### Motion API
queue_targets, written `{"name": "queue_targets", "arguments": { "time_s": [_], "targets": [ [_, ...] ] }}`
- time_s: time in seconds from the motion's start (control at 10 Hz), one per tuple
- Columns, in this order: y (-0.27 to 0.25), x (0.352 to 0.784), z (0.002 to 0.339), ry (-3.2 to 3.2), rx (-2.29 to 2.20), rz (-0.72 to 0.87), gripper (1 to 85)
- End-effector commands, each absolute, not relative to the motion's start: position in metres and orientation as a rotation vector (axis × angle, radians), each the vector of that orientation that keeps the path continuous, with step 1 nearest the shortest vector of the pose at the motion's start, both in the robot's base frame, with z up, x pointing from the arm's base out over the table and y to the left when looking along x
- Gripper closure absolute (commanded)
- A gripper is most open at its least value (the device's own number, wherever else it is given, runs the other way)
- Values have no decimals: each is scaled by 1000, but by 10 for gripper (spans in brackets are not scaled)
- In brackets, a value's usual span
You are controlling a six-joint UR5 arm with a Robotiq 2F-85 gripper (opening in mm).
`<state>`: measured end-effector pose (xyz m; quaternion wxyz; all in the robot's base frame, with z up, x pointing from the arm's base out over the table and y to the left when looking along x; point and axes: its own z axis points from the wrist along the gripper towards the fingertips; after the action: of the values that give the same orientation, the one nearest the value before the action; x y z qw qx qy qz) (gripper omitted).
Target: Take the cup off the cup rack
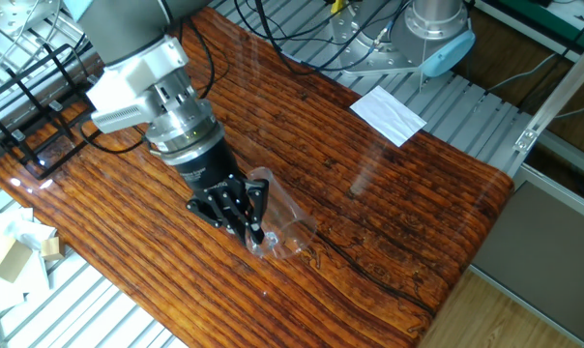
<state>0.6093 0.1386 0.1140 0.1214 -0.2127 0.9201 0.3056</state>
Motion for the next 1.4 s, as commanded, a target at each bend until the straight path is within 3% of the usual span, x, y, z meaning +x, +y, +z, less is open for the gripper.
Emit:
{"name": "queue_targets", "arguments": {
  "time_s": [0.0,0.3,1.3],
  "targets": [
    [145,614,113,2658,-621,913,847],
    [143,616,112,2642,-651,898,770],
    [151,618,120,2591,-686,927,740]
  ]
}}
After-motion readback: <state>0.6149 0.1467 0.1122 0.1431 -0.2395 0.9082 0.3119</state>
